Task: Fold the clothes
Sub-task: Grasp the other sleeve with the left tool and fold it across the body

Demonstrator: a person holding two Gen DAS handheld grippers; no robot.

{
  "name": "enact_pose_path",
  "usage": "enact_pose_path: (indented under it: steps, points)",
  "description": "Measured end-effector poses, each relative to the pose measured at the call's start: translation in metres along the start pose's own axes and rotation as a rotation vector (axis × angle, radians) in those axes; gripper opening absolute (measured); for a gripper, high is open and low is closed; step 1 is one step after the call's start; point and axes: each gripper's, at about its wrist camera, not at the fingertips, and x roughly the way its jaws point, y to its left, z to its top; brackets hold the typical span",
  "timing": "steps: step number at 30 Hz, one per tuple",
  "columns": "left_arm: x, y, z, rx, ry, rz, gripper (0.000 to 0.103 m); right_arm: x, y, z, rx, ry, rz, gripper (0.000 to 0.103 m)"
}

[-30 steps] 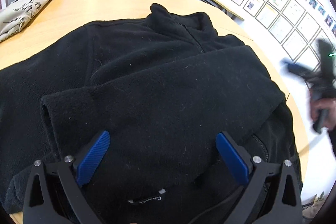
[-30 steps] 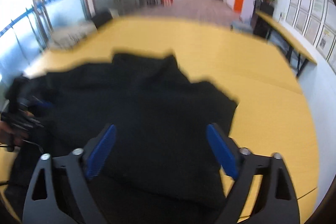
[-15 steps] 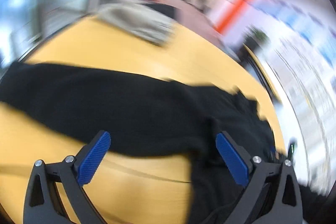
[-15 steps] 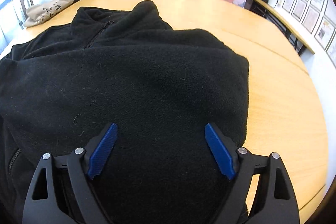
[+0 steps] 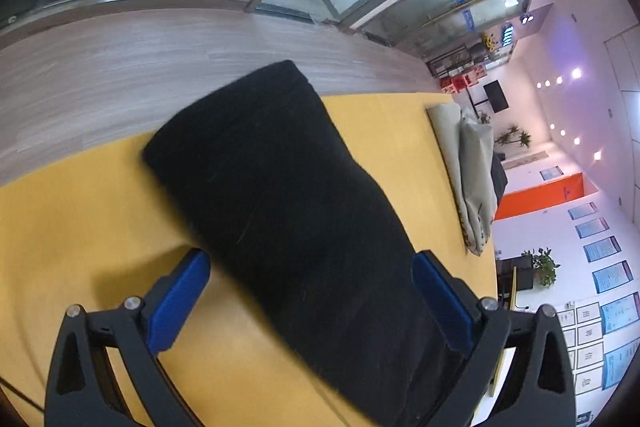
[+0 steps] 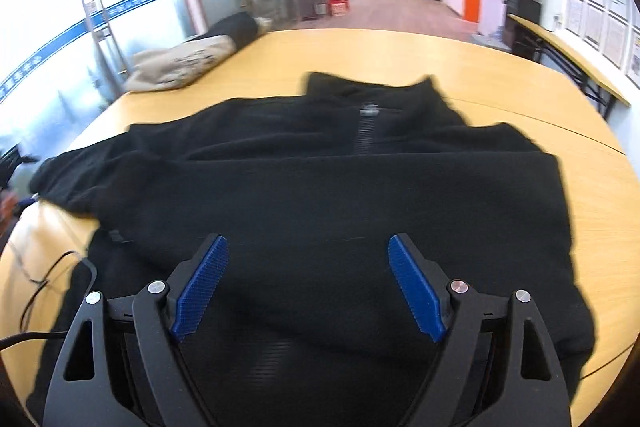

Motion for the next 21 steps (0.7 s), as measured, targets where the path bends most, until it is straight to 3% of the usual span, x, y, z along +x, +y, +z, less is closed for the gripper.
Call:
enact_pose_path:
  steps: [5, 7, 8, 9, 10, 12, 16, 19, 21]
  points:
    - [0.006, -0.016, 0.001, 0.084, -0.007, 0.003, 0.102, 0.016, 0.037, -0.006, 0.006, 0.024, 0.063, 0.084]
    - [0.002, -0.016, -0.002, 0.085, -0.018, 0.015, 0.094, 0.013, 0.037, -0.010, 0.028, 0.029, 0.075, 0.084]
    - [0.000, -0.016, -0.003, 0.079, -0.022, 0.032, 0.080, 0.012, 0.038, -0.012, 0.042, 0.031, 0.080, 0.084]
    - [-0.003, -0.015, -0.004, 0.074, -0.025, 0.050, 0.019, 0.010, 0.037, -0.013, 0.048, 0.028, 0.081, 0.084]
    - [-0.005, -0.014, -0.005, 0.068, -0.029, 0.065, 0.010, 0.007, 0.036, -0.015, 0.053, 0.026, 0.081, 0.084]
    - [-0.018, -0.019, -0.007, 0.051, -0.042, 0.040, 0.008, 0.001, 0.033, -0.018, 0.065, 0.019, 0.080, 0.084]
    - [-0.052, -0.068, -0.031, 0.138, -0.098, -0.053, 0.007, -0.016, 0.020, -0.020, 0.087, -0.003, 0.081, 0.084]
    - [-0.074, -0.145, -0.068, 0.254, -0.107, -0.146, 0.007, -0.037, 0.001, -0.020, 0.116, -0.033, 0.097, 0.084]
    - [-0.090, -0.215, -0.110, 0.364, -0.094, -0.237, 0.007, -0.056, -0.010, -0.015, 0.145, -0.073, 0.129, 0.084]
